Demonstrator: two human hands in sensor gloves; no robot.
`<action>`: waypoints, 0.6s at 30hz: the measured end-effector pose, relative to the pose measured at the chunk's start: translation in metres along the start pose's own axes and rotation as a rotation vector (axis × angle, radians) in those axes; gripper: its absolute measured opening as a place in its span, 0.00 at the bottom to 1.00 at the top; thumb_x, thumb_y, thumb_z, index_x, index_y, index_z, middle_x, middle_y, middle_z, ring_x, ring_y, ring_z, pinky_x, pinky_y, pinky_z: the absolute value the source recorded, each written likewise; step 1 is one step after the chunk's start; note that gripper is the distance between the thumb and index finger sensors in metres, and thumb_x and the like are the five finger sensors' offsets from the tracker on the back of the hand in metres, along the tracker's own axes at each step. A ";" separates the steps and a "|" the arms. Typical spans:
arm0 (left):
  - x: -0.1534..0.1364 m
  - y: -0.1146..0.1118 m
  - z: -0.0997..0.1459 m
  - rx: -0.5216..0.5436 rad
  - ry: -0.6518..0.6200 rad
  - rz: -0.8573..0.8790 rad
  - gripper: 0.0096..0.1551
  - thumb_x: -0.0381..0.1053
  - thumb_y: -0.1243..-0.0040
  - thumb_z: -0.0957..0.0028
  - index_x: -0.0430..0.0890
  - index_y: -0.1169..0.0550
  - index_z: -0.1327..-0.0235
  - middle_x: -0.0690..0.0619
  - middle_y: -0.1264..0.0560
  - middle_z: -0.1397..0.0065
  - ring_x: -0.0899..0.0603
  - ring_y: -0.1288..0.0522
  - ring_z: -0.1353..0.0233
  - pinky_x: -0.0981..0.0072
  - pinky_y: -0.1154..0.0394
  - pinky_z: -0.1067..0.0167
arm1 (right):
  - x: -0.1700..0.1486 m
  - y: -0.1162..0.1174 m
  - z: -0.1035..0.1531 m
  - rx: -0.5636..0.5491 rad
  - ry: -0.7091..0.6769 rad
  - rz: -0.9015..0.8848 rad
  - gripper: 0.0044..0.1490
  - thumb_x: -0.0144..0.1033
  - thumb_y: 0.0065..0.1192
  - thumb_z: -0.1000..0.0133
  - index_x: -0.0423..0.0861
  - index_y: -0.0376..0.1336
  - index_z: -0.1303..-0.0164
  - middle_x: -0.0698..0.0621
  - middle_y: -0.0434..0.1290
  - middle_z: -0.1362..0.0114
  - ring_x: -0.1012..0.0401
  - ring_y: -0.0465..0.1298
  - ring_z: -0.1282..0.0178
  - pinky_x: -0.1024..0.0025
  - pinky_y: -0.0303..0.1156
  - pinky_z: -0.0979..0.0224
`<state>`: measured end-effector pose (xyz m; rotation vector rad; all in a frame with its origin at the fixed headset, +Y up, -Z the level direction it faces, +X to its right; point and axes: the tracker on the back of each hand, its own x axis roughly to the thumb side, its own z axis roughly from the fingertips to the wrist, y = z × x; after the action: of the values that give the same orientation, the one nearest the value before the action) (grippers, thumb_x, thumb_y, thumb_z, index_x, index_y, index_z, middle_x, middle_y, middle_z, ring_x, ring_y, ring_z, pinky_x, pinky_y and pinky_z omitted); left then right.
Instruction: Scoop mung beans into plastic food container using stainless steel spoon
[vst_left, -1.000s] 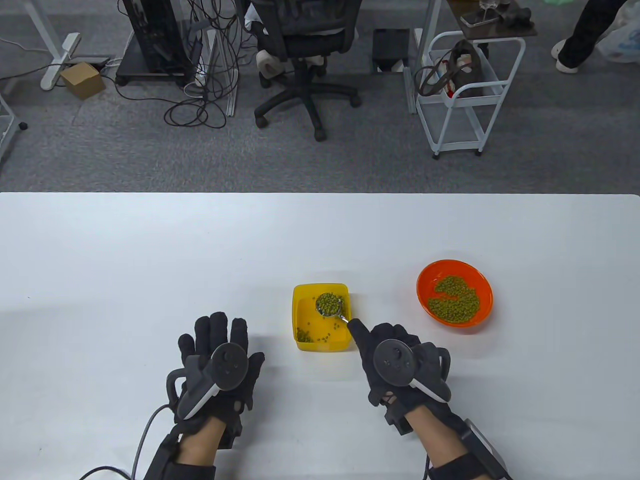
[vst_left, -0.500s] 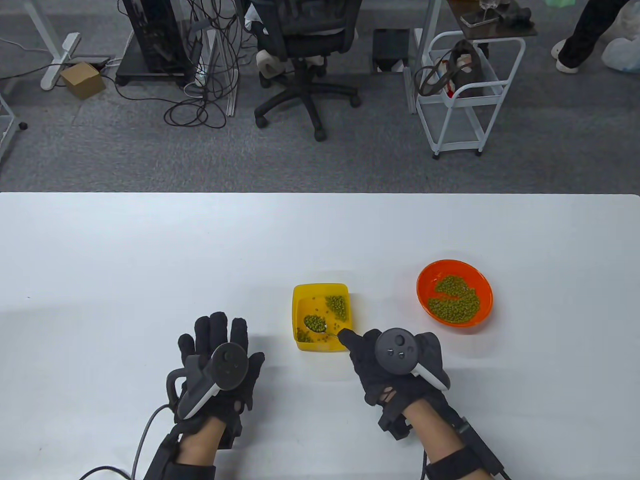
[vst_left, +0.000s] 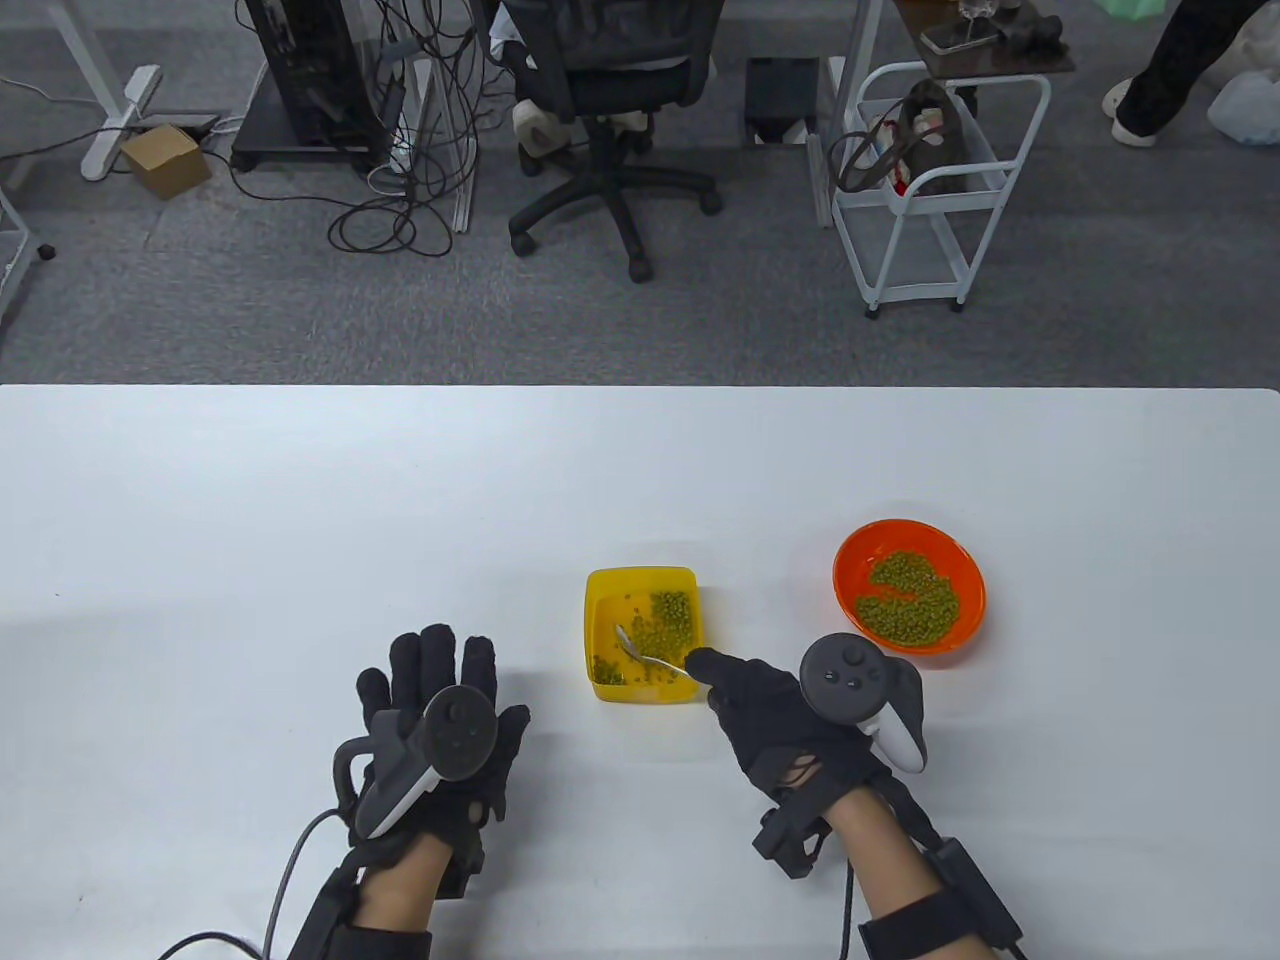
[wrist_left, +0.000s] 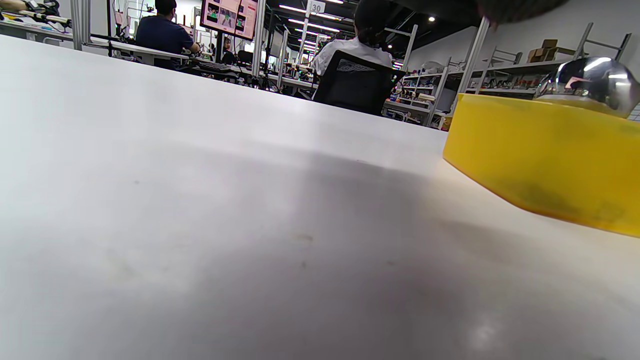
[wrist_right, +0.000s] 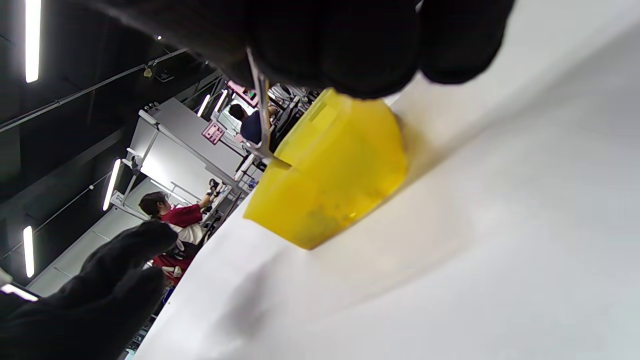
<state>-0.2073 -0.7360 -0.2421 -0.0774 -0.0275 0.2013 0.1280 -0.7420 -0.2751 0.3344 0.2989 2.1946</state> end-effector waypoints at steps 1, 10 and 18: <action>0.000 0.000 0.000 0.000 0.000 0.001 0.47 0.67 0.53 0.51 0.55 0.54 0.23 0.45 0.68 0.19 0.32 0.68 0.20 0.28 0.70 0.32 | 0.000 -0.002 0.001 -0.014 -0.001 -0.004 0.28 0.40 0.57 0.40 0.53 0.62 0.28 0.63 0.71 0.45 0.58 0.74 0.47 0.48 0.68 0.32; 0.000 0.001 0.000 0.004 0.001 0.006 0.47 0.67 0.53 0.50 0.55 0.54 0.23 0.45 0.68 0.19 0.32 0.68 0.20 0.28 0.70 0.32 | -0.006 -0.050 0.022 -0.330 0.059 -0.005 0.27 0.39 0.56 0.39 0.56 0.62 0.27 0.59 0.68 0.41 0.56 0.70 0.42 0.46 0.63 0.29; -0.005 0.005 0.002 0.023 0.006 0.033 0.46 0.67 0.53 0.50 0.55 0.54 0.23 0.43 0.68 0.19 0.32 0.68 0.20 0.27 0.70 0.33 | -0.044 -0.109 0.056 -0.653 0.317 0.258 0.27 0.35 0.58 0.39 0.54 0.62 0.28 0.56 0.68 0.38 0.55 0.70 0.41 0.46 0.64 0.29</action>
<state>-0.2128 -0.7317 -0.2407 -0.0555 -0.0177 0.2345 0.2533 -0.7076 -0.2641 -0.3562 -0.3139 2.4504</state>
